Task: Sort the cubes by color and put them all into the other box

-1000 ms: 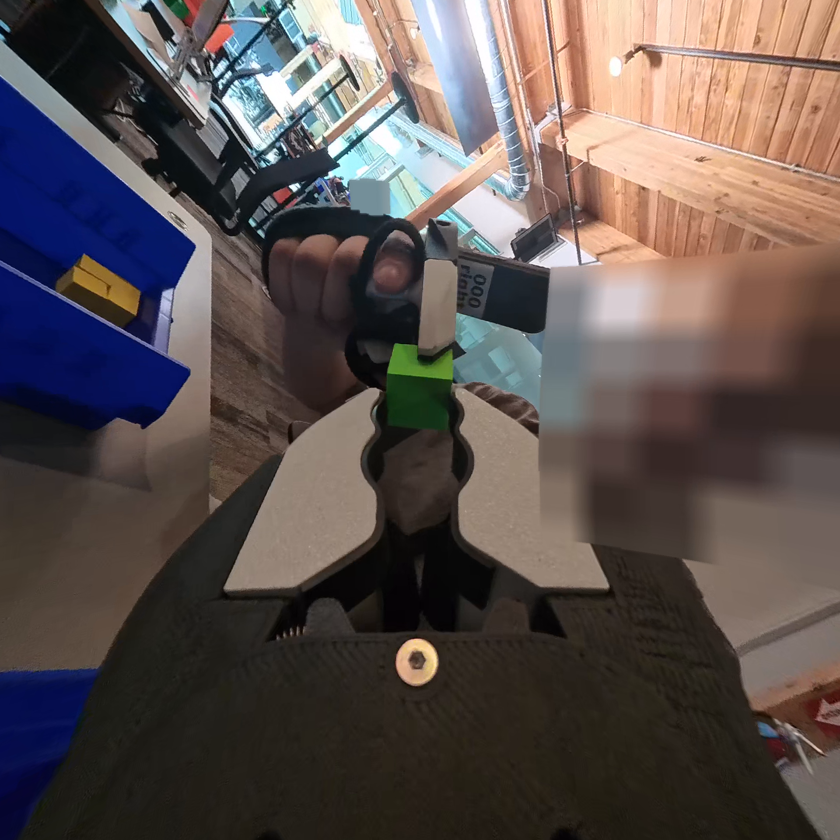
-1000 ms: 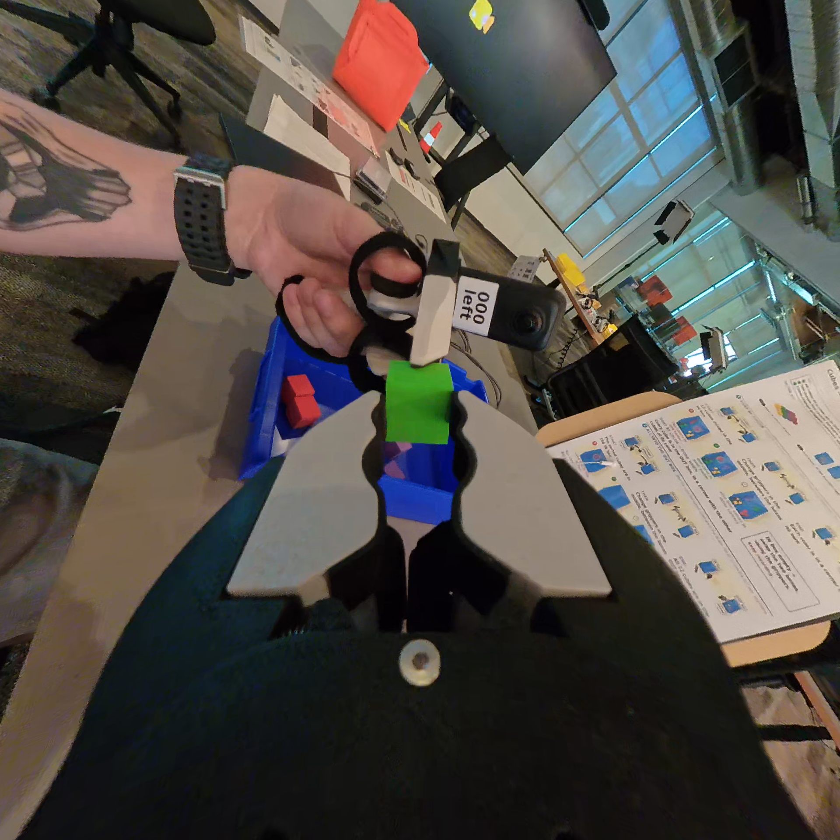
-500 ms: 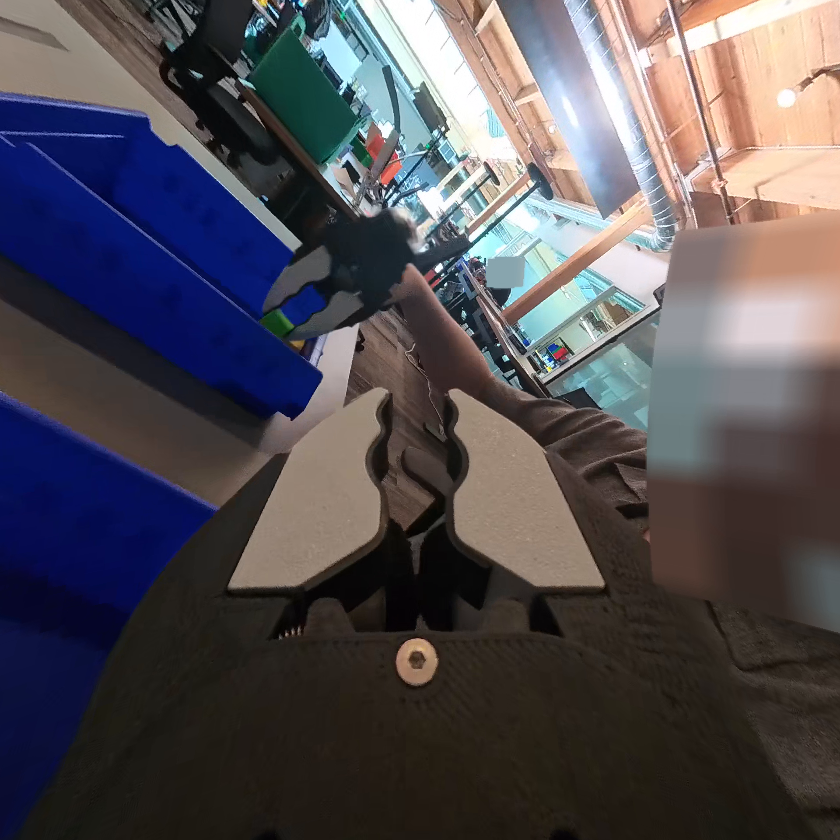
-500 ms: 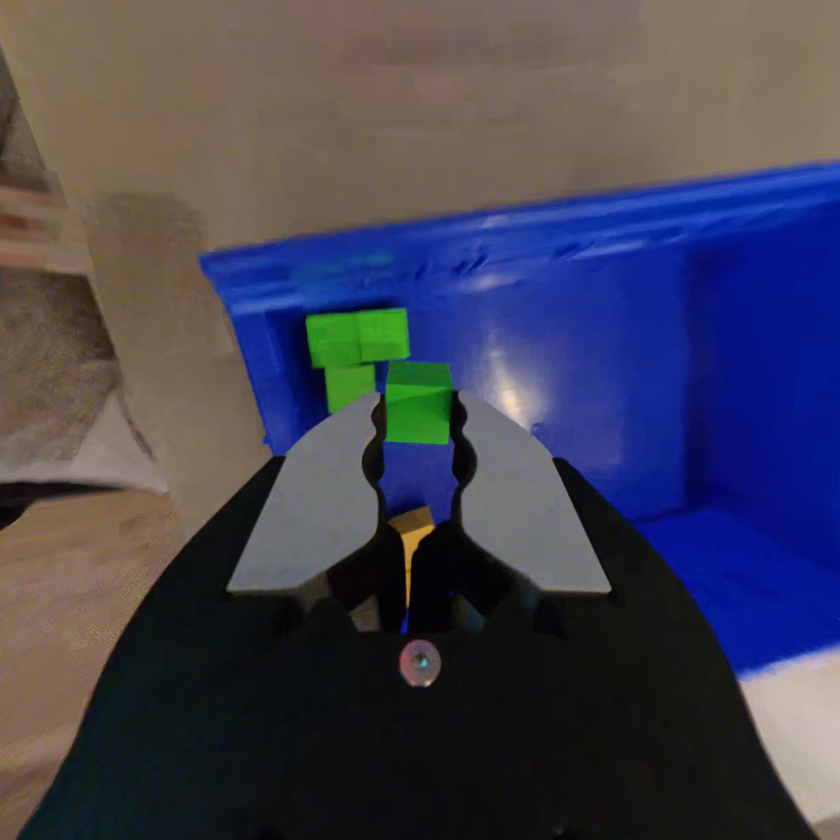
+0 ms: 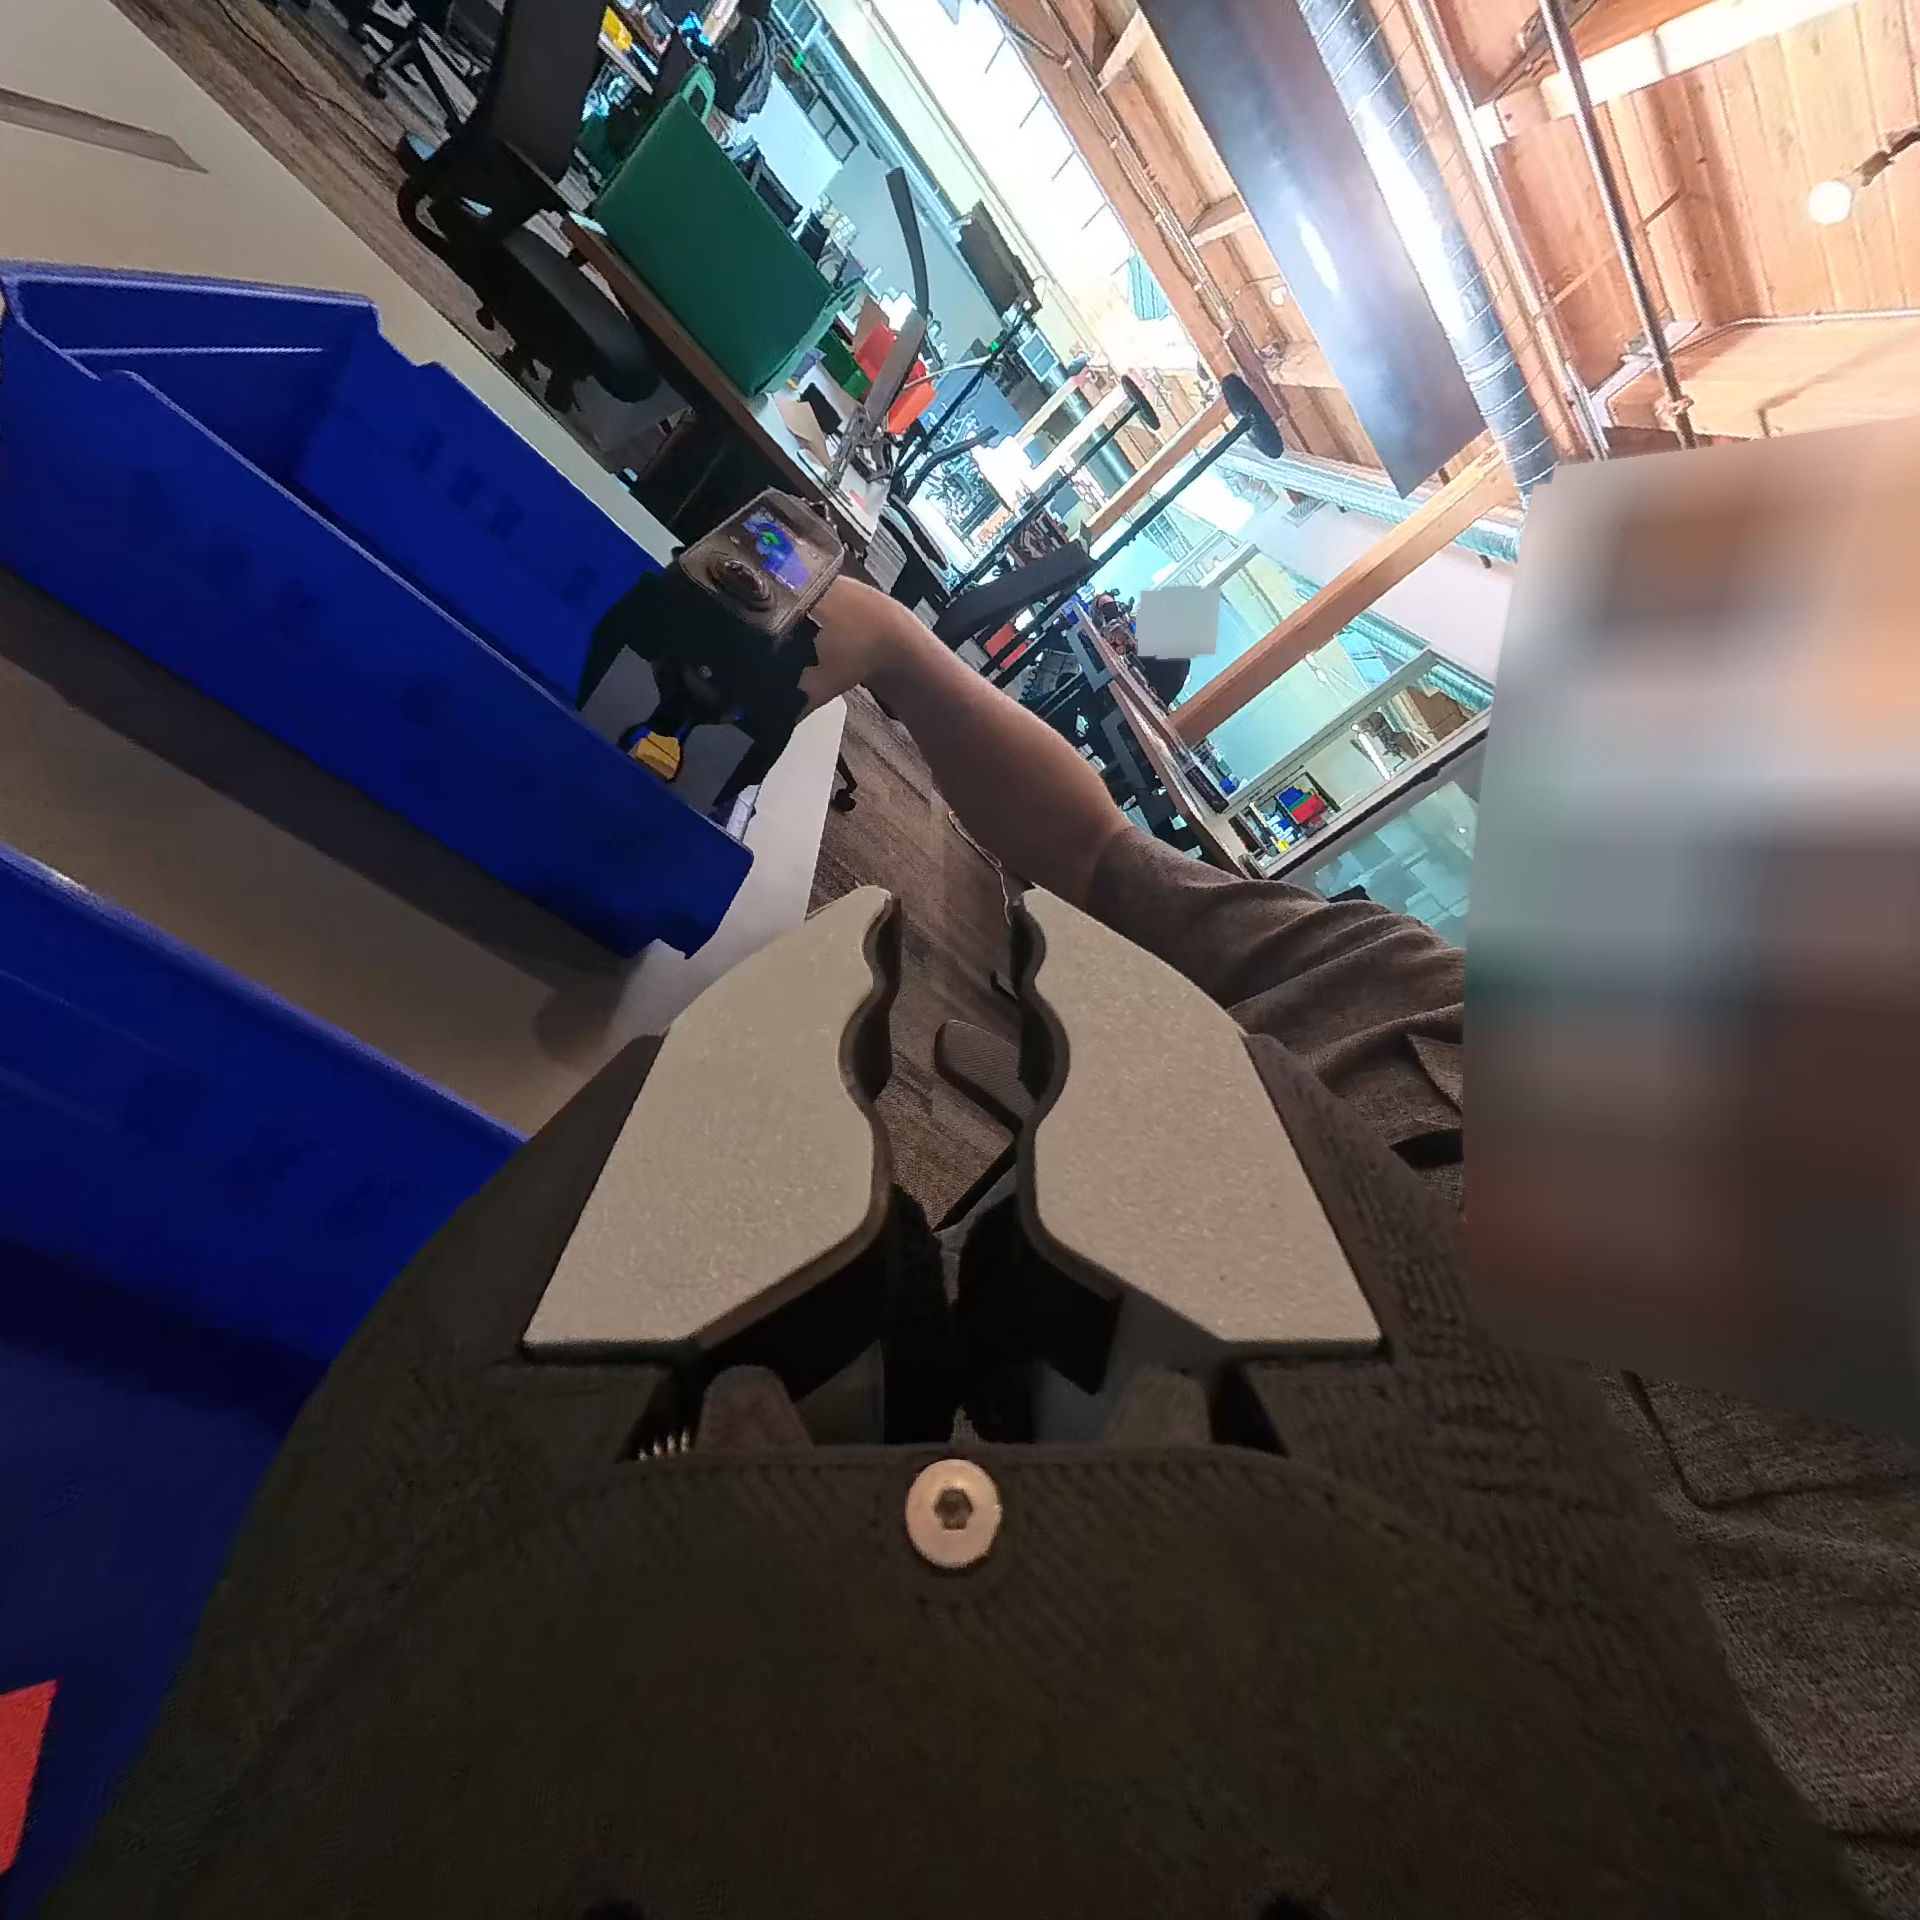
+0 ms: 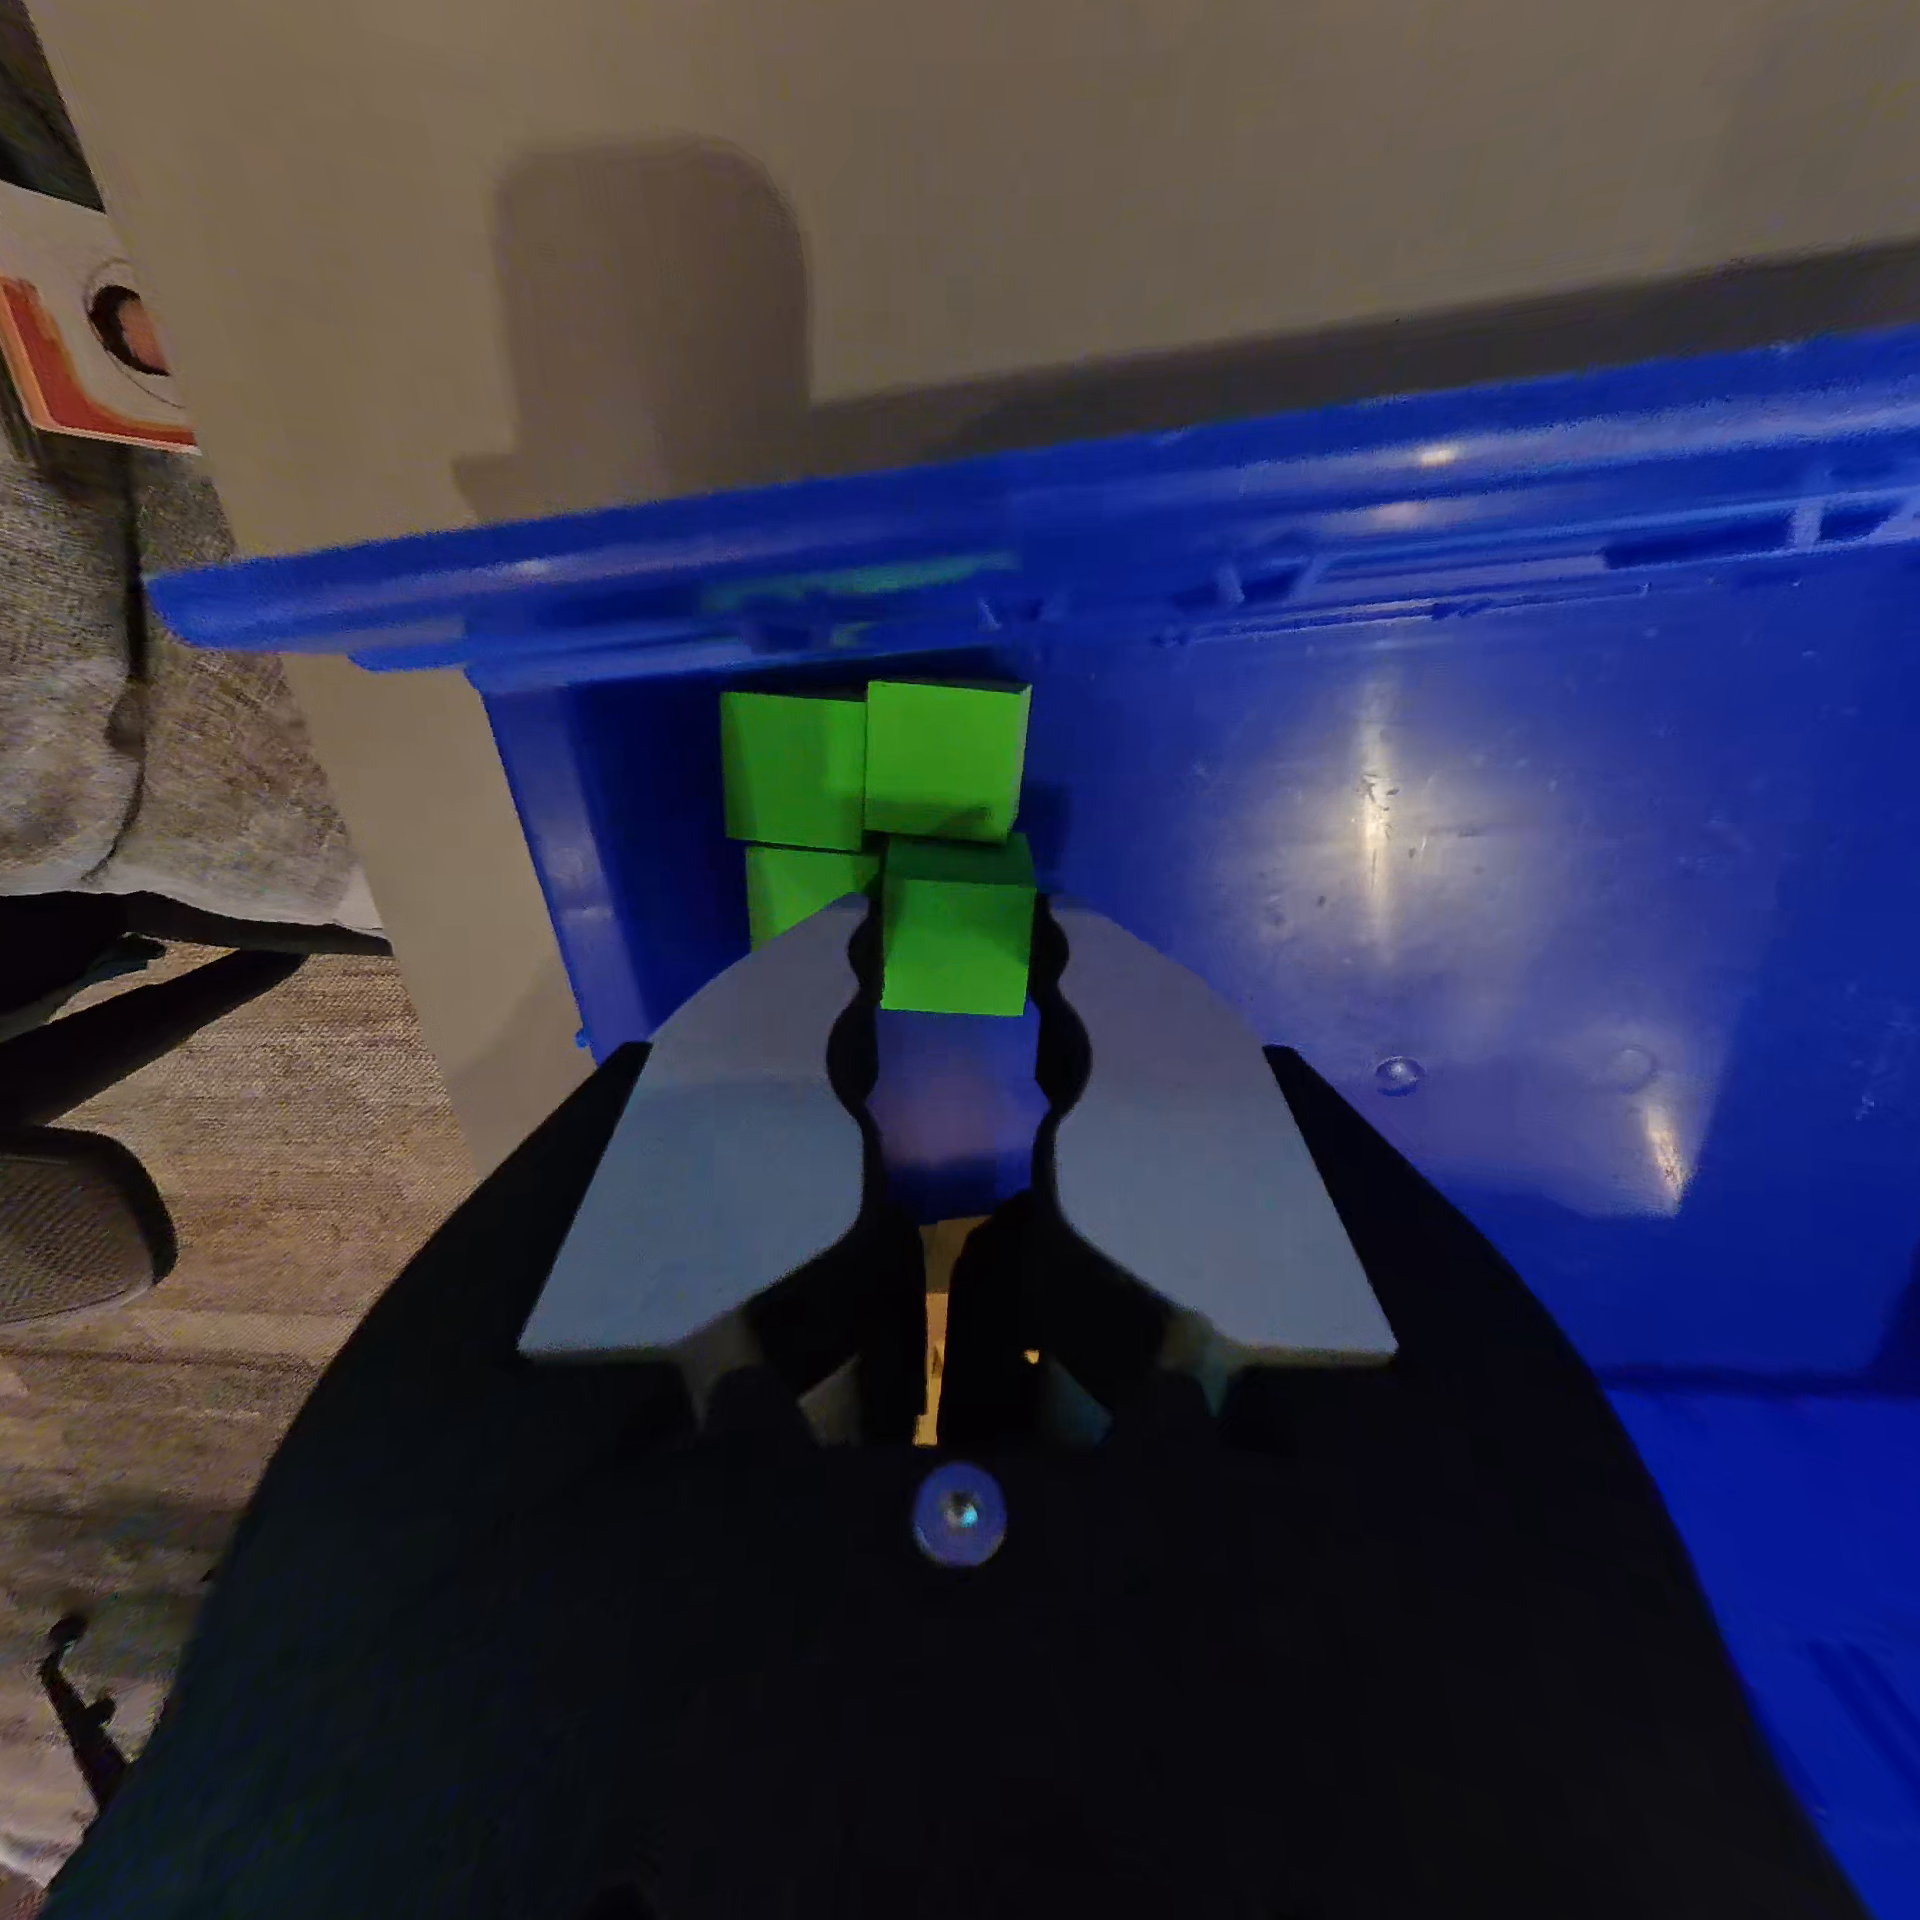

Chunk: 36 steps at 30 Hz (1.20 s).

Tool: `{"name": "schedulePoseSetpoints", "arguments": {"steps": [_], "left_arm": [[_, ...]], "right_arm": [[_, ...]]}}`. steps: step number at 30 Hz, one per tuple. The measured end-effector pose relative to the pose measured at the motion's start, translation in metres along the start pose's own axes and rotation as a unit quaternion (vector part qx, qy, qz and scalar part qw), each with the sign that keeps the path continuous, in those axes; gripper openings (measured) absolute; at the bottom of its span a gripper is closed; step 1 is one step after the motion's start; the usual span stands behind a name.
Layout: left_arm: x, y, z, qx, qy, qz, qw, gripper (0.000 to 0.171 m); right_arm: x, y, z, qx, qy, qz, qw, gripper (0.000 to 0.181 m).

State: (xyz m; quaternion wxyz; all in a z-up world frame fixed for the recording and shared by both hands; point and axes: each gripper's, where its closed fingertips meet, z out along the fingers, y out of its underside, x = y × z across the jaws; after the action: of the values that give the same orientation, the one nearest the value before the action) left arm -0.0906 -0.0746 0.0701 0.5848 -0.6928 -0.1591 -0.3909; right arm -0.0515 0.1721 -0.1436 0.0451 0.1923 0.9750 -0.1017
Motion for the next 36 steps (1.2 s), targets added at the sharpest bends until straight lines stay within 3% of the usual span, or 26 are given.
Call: {"name": "schedulePoseSetpoints", "arguments": {"steps": [8, 12, 15, 20, 23, 25, 30, 33, 36], "left_arm": [[0.003, 0.001, -0.002, -0.006, -0.002, 0.007, 1.0, 0.02], [-0.004, -0.002, -0.007, 0.002, -0.033, 0.011, 0.999, 0.019], [-0.036, -0.011, -0.022, 0.026, -0.148, 0.021, 0.988, 0.02], [-0.094, -0.023, -0.06, 0.025, -0.365, 0.058, 0.929, 0.024], [-0.129, -0.015, -0.067, -0.089, -0.445, 0.071, 0.888, 0.039], [-0.153, -0.008, -0.067, -0.185, -0.462, 0.087, 0.863, 0.041], [-0.187, 0.021, -0.041, -0.378, -0.358, 0.149, 0.841, 0.041], [-0.215, 0.035, -0.044, -0.476, -0.346, 0.224, 0.777, 0.042], [-0.238, 0.039, -0.05, -0.521, -0.36, 0.24, 0.736, 0.042]], "right_arm": [[-0.005, 0.002, -0.005, -0.009, -0.039, 0.033, 0.999, 0.037], [-0.001, 0.003, -0.015, -0.007, -0.023, 0.038, 0.999, 0.037], [0.003, 0.0, -0.03, 0.026, 0.006, 0.039, 0.999, 0.034], [0.011, -0.002, -0.056, 0.07, 0.113, 0.047, 0.99, 0.029], [0.009, -0.004, -0.06, 0.067, 0.177, 0.044, 0.981, 0.029], [0.002, -0.008, -0.059, 0.071, 0.2, 0.037, 0.977, 0.028], [-0.012, -0.021, -0.062, 0.119, 0.222, 0.021, 0.968, 0.026], [-0.015, -0.022, -0.067, 0.142, 0.228, 0.025, 0.963, 0.025], [-0.019, -0.024, -0.071, 0.156, 0.233, 0.021, 0.96, 0.023]]}}
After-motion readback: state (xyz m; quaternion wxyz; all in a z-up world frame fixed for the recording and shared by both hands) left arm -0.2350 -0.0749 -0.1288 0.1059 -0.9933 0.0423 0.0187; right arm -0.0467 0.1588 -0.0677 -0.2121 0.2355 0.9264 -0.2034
